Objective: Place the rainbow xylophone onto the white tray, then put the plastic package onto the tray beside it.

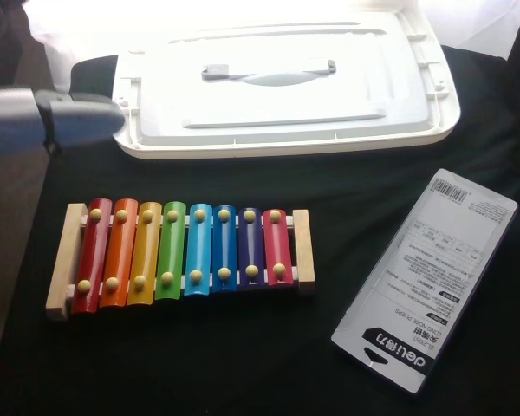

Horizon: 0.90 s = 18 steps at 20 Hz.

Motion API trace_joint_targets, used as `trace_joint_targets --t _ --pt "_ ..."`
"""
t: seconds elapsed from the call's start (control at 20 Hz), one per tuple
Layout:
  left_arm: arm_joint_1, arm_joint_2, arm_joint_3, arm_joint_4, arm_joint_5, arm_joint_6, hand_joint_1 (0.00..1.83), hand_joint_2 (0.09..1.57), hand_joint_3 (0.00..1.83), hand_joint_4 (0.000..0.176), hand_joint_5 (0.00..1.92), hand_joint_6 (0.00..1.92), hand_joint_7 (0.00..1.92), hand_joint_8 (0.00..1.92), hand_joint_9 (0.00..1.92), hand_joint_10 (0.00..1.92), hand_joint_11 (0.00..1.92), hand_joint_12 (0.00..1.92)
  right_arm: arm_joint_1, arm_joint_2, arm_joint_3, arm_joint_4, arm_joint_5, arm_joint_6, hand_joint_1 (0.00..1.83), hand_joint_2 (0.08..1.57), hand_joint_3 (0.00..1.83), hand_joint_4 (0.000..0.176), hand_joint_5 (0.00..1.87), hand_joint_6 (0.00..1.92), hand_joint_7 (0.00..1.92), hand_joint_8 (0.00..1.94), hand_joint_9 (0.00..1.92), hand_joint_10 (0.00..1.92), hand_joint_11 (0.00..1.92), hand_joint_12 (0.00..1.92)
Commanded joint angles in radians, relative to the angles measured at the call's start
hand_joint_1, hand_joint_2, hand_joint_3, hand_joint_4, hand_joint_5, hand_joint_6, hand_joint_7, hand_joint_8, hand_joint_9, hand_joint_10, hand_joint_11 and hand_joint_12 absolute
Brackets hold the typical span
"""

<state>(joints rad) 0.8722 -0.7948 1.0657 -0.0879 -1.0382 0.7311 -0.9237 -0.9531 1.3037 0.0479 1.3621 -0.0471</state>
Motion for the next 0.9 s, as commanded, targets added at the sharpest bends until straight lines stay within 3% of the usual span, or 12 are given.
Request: trace_joint_targets --t 0.0,0.45,0.6,0.65,0.75,0.8,0.85 --pt "-0.013 0.004 0.006 -0.002 -0.087 -0.012 0.81 0.83 0.00 0.000 0.08 0.00 0.12 0.00 0.18 0.00 0.00 0.76 0.007 -0.002 0.008 0.031 0.108 0.011 0.71 0.82 0.00 0.000 0.54 0.00 0.29 0.00 0.25 0.01 0.00 0.66" --pt "-0.092 0.018 0.035 0.246 0.138 -0.135 0.71 0.73 0.00 0.000 0.00 0.00 0.11 0.00 0.16 0.00 0.00 0.78 0.003 -0.009 0.012 0.027 0.108 0.011 0.76 0.78 0.00 0.000 0.57 0.00 0.28 0.00 0.24 0.00 0.00 0.75" --pt "-0.115 0.017 0.034 0.308 0.185 -0.161 0.68 0.72 0.00 0.000 0.00 0.00 0.10 0.00 0.16 0.00 0.00 0.72 0.001 -0.011 0.012 0.027 0.108 0.011 0.79 0.80 0.00 0.019 0.54 0.00 0.28 0.00 0.24 0.00 0.00 0.74" --pt "-0.120 0.017 0.035 0.347 0.205 -0.189 0.62 0.70 0.00 0.000 0.00 0.00 0.06 0.00 0.12 0.00 0.00 0.70 -0.001 -0.013 0.013 0.027 0.108 0.011 0.80 0.81 0.00 0.038 0.54 0.00 0.28 0.00 0.25 0.00 0.00 0.66" --pt "-0.134 0.015 0.036 0.393 0.245 -0.204 0.62 0.69 0.00 0.000 0.00 0.00 0.03 0.00 0.11 0.00 0.00 0.68 -0.003 -0.013 0.013 0.027 0.108 0.011 0.82 0.80 0.00 0.036 0.55 0.00 0.28 0.00 0.24 0.00 0.00 0.59" --pt "-0.143 0.014 0.036 0.416 0.270 -0.210 0.61 0.69 0.00 0.000 0.00 0.00 0.02 0.00 0.10 0.00 0.00 0.70 -0.003 -0.015 0.015 0.027 0.108 0.011 0.85 0.79 0.00 0.024 0.55 0.00 0.28 0.00 0.24 0.00 0.00 0.57" --pt "-0.154 0.011 0.040 0.459 0.304 -0.232 0.58 0.68 0.00 0.013 0.00 0.00 0.00 0.00 0.08 0.00 0.00 0.63 -0.003 -0.018 0.018 0.027 0.108 0.011 0.88 0.77 0.00 0.028 0.56 0.01 0.28 0.00 0.23 0.00 0.00 0.56"
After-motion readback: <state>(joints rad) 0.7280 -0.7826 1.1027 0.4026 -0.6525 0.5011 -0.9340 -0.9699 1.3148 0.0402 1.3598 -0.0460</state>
